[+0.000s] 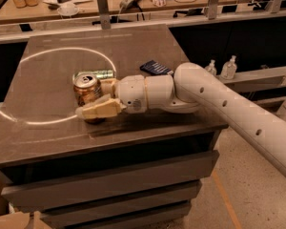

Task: Place orange can upright

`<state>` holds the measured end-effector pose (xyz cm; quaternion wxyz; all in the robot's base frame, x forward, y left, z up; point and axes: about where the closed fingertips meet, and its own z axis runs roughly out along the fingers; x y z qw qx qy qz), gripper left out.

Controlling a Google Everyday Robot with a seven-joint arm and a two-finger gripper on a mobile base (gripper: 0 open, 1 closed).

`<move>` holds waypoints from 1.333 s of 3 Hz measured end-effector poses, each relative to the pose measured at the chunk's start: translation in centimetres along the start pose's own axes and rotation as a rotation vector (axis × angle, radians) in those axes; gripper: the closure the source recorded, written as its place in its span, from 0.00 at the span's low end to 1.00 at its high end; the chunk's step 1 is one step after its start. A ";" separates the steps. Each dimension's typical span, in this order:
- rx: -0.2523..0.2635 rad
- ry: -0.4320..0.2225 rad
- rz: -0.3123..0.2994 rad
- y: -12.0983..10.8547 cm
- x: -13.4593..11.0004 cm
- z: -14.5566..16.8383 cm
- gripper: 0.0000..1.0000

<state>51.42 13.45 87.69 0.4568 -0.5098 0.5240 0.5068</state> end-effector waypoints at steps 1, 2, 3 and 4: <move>0.017 0.014 -0.003 -0.1 0.1 -1.2 0.00; 0.050 0.054 -0.042 -0.6 -1.1 -3.3 0.00; 0.098 0.108 -0.094 -1.2 -2.7 -6.3 0.00; 0.177 0.260 -0.111 -2.1 -3.1 -8.2 0.00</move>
Offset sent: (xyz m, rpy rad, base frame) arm 0.0208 -0.0665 0.0362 -0.1185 -0.1188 -0.0942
